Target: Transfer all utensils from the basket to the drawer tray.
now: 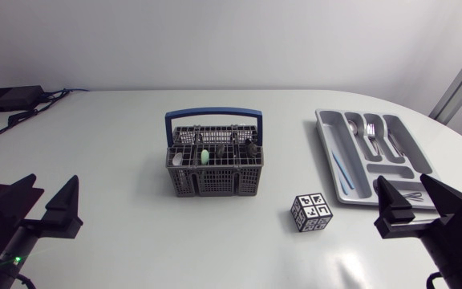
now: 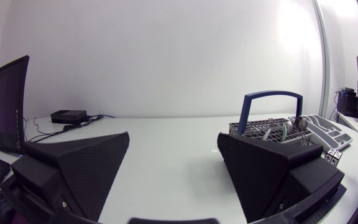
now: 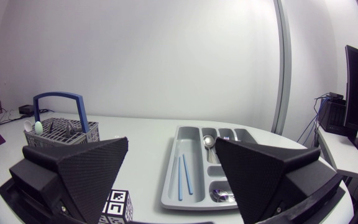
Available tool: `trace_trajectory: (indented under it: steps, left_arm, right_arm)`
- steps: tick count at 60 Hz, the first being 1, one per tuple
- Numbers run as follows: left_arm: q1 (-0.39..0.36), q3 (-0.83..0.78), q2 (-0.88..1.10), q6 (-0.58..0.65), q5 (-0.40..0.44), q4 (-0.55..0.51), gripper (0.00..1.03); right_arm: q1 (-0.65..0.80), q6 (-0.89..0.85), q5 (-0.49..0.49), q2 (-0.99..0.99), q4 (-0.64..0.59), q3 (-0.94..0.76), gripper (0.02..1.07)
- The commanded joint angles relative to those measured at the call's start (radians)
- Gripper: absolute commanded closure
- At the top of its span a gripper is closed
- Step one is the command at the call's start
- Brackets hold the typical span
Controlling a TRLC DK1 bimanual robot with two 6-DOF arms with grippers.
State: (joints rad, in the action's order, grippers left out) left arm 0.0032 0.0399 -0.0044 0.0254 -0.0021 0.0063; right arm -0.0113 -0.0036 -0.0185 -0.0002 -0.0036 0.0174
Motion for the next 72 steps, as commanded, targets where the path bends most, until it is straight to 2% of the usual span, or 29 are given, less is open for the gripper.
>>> trace_trajectory:
  steps: [1, 18, 37, 53, 59, 63, 72]
  left_arm:
    - [0.006, -0.04, -0.008, -0.019, 0.001, -0.012, 0.04]
    - [0.018, -0.031, -0.011, -0.024, -0.001, 0.011, 0.04]
    - [0.014, 0.15, 0.06, -0.035, 0.001, -0.055, 0.05]
    - [-0.04, 0.376, 0.397, -0.055, -0.001, -0.103, 0.05]
    - [-0.077, 0.497, 0.583, -0.113, -0.001, -0.18, 0.06]
    - [-0.101, 0.574, 0.69, -0.116, -0.003, -0.264, 0.06]
    - [-0.167, 0.706, 0.917, -0.102, -0.003, -0.365, 0.06]
  right_arm:
    - [-0.001, -0.003, 0.006, -0.006, -0.004, -0.017, 0.06]
    - [0.002, -0.004, 0.015, -0.006, 0.004, -0.019, 0.06]
    - [0.002, -0.009, 0.017, -0.003, -0.013, 0.042, 0.06]
    - [-0.007, -0.007, 0.017, 0.158, 0.005, 0.144, 0.07]
    - [-0.012, -0.003, 0.017, 0.255, 0.017, 0.194, 0.07]
    - [-0.021, 0.004, 0.022, 0.322, 0.022, 0.23, 0.07]
    - [-0.064, 0.014, 0.065, 0.476, 0.005, 0.317, 0.07]
